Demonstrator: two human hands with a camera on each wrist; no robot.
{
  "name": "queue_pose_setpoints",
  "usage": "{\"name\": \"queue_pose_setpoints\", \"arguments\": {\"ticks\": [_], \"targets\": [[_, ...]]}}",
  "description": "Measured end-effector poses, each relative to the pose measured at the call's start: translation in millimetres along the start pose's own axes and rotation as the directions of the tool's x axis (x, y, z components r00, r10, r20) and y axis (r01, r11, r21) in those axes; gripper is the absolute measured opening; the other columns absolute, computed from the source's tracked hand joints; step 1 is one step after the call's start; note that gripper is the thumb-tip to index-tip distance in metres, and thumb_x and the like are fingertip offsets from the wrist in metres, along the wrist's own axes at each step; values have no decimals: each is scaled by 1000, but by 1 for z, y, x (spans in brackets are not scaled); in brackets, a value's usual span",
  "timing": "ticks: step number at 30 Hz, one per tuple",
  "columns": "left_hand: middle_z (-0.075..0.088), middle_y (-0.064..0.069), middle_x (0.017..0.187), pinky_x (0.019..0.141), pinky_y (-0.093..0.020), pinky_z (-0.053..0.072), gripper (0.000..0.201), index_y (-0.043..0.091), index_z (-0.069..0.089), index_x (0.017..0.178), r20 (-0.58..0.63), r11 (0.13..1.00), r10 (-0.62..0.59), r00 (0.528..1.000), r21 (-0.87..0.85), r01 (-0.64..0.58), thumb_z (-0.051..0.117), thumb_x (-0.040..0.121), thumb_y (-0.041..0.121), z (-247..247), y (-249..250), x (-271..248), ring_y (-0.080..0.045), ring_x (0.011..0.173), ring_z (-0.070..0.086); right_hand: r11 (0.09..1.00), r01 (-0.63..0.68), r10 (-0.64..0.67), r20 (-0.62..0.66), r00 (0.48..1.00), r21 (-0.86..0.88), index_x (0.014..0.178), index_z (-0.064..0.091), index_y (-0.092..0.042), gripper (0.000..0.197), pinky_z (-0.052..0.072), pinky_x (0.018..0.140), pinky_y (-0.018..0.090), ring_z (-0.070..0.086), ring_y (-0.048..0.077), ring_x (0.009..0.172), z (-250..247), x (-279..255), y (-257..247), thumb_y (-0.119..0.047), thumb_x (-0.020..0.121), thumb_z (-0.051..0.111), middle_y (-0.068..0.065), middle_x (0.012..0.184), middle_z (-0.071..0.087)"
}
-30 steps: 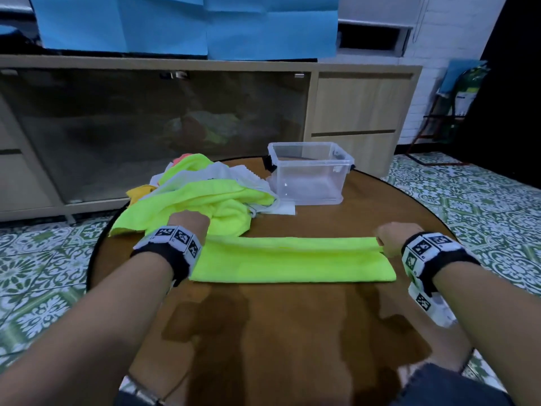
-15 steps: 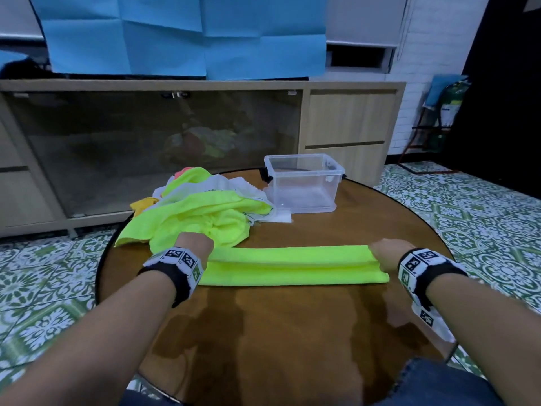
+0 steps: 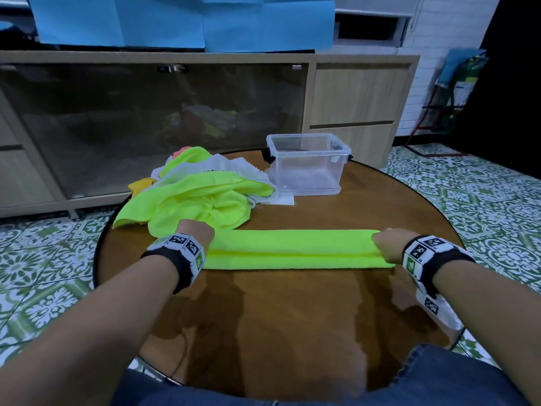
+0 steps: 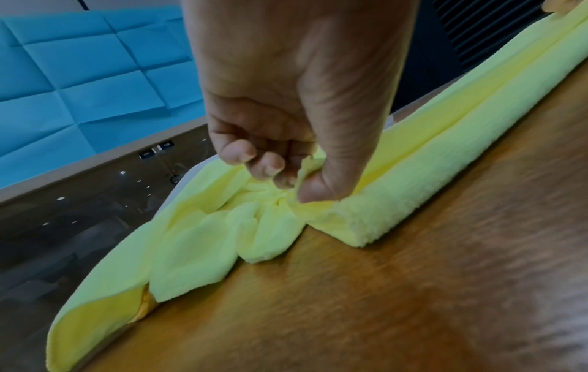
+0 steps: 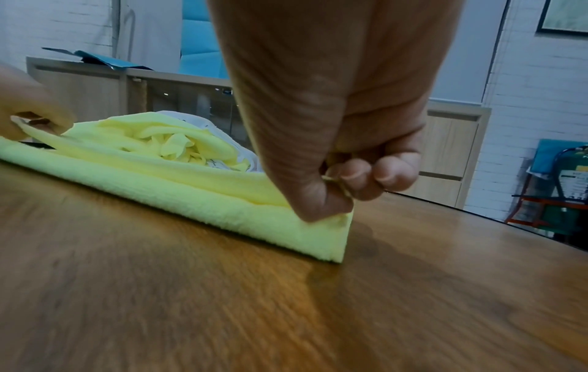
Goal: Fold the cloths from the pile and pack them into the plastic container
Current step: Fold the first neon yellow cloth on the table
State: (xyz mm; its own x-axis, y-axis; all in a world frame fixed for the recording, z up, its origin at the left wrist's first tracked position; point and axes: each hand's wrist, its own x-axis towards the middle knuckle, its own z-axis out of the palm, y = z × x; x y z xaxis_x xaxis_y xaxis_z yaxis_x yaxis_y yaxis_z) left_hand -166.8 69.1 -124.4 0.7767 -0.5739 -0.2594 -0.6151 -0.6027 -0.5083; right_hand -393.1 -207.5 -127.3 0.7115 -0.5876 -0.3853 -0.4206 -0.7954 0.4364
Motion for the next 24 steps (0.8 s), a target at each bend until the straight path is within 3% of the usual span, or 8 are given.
{"name": "queue_pose_setpoints", "arguments": {"ticks": [3, 6, 10, 14, 18, 21, 23, 24], "targets": [[29, 4, 60, 42, -21, 24, 36, 13, 33, 60, 54, 1000, 0, 999, -1, 0, 46, 92, 3, 3, 2, 1, -11, 48, 27, 1000, -18, 17, 48, 999, 22, 86, 44, -11, 10, 37, 53, 22, 44, 15, 63, 2, 0, -3, -4, 92, 42, 2, 78, 43], [29, 3, 60, 42, -21, 24, 37, 13, 33, 60, 66, 1000, 10, 998, -4, -10, 46, 93, 4, 3, 5, 0, -11, 48, 27, 997, -28, 21, 99, 995, 67, 65, 29, -16, 33, 38, 55, 19, 35, 7, 57, 5, 7, -4, -5, 94, 39, -2, 70, 35], [29, 4, 59, 42, -21, 23, 37, 14, 32, 60, 32, 1000, -18, 999, -13, 19, 45, 92, 1, 3, 2, 1, -12, 48, 26, 999, -48, 46, 78, 996, 24, 94, 51, -5, 12, 41, 64, 20, 55, 16, 79, 4, 2, -1, -3, 93, 39, 5, 92, 52], [28, 3, 59, 42, -21, 23, 37, 14, 32, 60, 3, 998, -28, 1000, -49, 28, 45, 92, 1, -1, -1, -2, -12, 48, 25, 999, -51, 51, 20, 999, 18, 122, 51, -4, 31, 47, 79, 29, 58, 23, 96, 1, -3, -1, -4, 91, 47, 11, 121, 56], [27, 4, 60, 43, -19, 23, 41, 16, 29, 58, 90, 968, -32, 995, -244, 53, 46, 95, 9, 11, -3, 6, -10, 49, 24, 999, -43, 43, 79, 996, -2, 91, 57, -4, 6, 41, 66, 26, 49, 19, 70, 3, -6, -6, -5, 90, 51, 4, 83, 51], [27, 4, 63, 62, -22, 34, 43, 20, 25, 59, 102, 935, -43, 994, -347, 77, 42, 98, 19, 14, -7, 11, -8, 52, 23, 989, -98, 86, 109, 990, 107, 68, 41, -19, 27, 37, 68, 24, 43, 18, 73, 9, -5, -4, -15, 92, 54, -2, 70, 39], [31, 4, 64, 64, -22, 35, 40, 18, 30, 60, 66, 937, -32, 997, -346, 52, 42, 98, 16, 3, -2, 7, -8, 53, 27, 980, -112, 102, 66, 993, 163, 98, 58, -17, 7, 38, 77, 27, 41, 18, 86, 1, -11, -1, -18, 93, 53, 3, 90, 53], [37, 3, 67, 58, -21, 35, 34, 14, 38, 64, 25, 941, -31, 999, -335, 37, 43, 97, 14, -8, 5, 2, -9, 56, 35, 977, -118, 115, 23, 993, 180, 114, 56, -12, 23, 42, 79, 29, 45, 19, 88, -4, -8, 1, -16, 93, 51, 6, 104, 58]]}}
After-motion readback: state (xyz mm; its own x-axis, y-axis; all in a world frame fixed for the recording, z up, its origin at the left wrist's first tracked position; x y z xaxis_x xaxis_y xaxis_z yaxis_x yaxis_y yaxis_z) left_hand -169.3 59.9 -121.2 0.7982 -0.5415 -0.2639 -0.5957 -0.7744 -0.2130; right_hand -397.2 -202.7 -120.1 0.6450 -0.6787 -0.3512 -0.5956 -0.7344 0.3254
